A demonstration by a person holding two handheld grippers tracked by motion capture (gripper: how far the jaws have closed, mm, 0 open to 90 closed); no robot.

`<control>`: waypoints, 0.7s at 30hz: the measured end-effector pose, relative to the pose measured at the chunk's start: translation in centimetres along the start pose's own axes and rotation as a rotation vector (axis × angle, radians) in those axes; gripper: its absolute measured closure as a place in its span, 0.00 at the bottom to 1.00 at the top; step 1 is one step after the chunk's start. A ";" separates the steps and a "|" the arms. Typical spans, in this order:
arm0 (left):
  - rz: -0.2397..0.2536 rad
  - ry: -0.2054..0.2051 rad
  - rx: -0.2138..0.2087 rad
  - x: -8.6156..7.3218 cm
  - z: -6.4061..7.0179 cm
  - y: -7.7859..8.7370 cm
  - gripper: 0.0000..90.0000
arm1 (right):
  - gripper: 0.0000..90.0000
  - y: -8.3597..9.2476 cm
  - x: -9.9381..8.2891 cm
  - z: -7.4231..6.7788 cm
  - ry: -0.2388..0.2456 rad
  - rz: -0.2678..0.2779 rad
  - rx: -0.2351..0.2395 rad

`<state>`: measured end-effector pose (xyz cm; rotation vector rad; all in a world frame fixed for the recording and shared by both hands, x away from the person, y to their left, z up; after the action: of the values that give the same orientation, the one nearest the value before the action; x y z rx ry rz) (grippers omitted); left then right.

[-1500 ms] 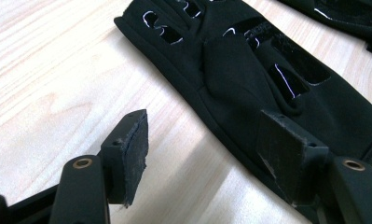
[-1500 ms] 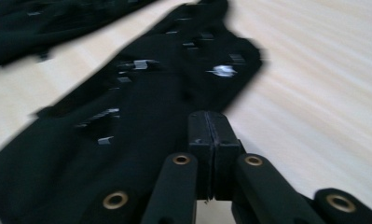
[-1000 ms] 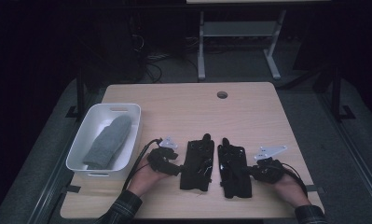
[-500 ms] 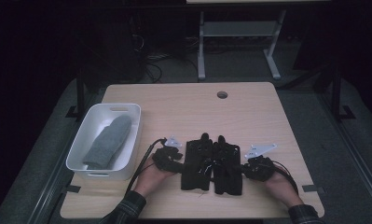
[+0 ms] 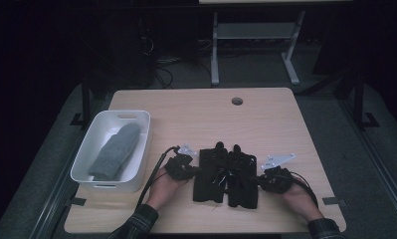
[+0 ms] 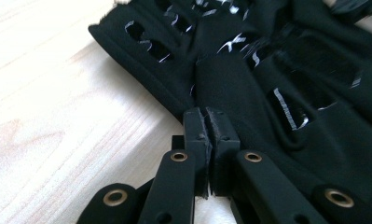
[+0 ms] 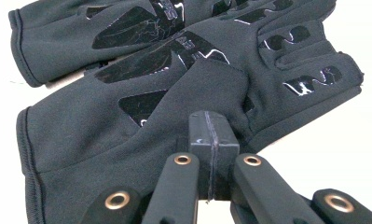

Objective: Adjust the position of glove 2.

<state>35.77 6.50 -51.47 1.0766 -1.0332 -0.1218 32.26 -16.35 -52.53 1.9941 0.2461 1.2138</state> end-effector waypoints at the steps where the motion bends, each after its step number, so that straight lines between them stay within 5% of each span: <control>1: 0.008 0.000 -0.018 0.2 0.0 0.3 0.97 | 1.00 0.0 0.0 0.0 0.001 -0.001 0.001; 11: 0.105 0.029 -0.181 2.9 1.1 2.8 0.97 | 1.00 -0.5 0.4 -0.2 0.001 0.001 0.014; 21: 0.143 0.007 -0.266 5.2 3.2 3.2 0.97 | 1.00 -1.7 1.4 -0.9 0.030 -0.005 0.041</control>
<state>35.08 3.16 -45.47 0.7600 -1.0512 -0.1352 32.66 -14.02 -52.56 2.0106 0.2923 1.2452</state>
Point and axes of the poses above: each handheld gripper's, and its own axes: y roughly backward along the jaws, x roughly out of its top, z roughly to its right, the point moved 8 cm from there along -y, roughly forward along the jaws, and after that the axes turned 9 degrees about x, right-handed, at the moved point
